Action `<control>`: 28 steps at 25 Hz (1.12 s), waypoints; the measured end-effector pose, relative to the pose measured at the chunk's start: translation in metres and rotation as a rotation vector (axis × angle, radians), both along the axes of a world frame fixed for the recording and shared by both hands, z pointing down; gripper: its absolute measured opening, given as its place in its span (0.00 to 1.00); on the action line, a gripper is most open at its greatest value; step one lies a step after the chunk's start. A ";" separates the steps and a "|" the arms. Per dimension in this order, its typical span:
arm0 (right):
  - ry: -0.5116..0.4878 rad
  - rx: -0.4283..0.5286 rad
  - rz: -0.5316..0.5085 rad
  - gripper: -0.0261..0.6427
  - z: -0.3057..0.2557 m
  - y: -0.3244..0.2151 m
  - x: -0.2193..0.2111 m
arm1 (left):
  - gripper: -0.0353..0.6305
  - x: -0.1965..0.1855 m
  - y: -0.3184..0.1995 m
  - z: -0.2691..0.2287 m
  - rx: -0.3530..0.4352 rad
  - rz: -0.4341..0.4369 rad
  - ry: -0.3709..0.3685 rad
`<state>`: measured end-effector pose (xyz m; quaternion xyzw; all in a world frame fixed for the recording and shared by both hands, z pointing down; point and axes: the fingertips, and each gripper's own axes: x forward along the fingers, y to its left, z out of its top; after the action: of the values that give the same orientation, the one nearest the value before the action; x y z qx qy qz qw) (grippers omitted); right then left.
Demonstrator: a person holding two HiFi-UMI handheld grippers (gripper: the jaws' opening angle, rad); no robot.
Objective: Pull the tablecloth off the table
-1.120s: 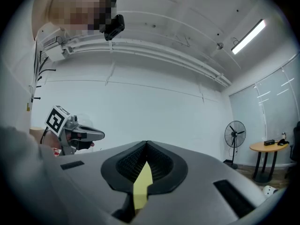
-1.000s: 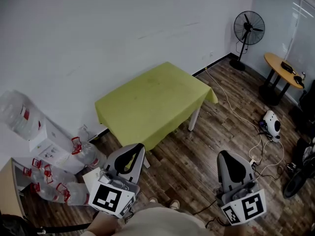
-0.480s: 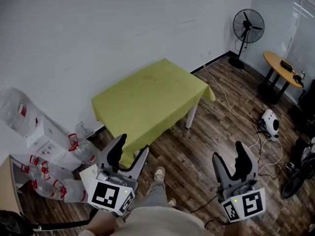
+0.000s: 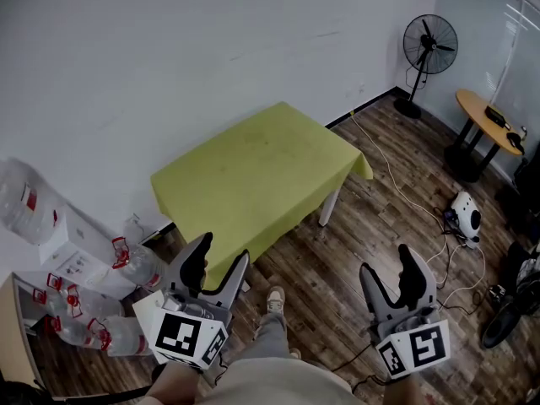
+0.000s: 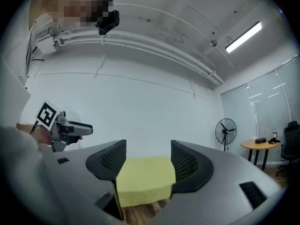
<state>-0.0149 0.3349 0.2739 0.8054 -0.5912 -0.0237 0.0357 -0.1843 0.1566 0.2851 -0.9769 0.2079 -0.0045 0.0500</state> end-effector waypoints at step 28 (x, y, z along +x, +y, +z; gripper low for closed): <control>-0.053 -0.220 -0.101 0.50 0.062 -0.353 0.184 | 0.46 0.176 -0.320 0.100 -0.191 0.017 -0.214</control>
<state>0.1686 -0.0184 0.3357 0.7660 -0.6309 0.0609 0.1070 -0.0085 -0.1631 0.3852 -0.9729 0.1915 -0.1278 -0.0216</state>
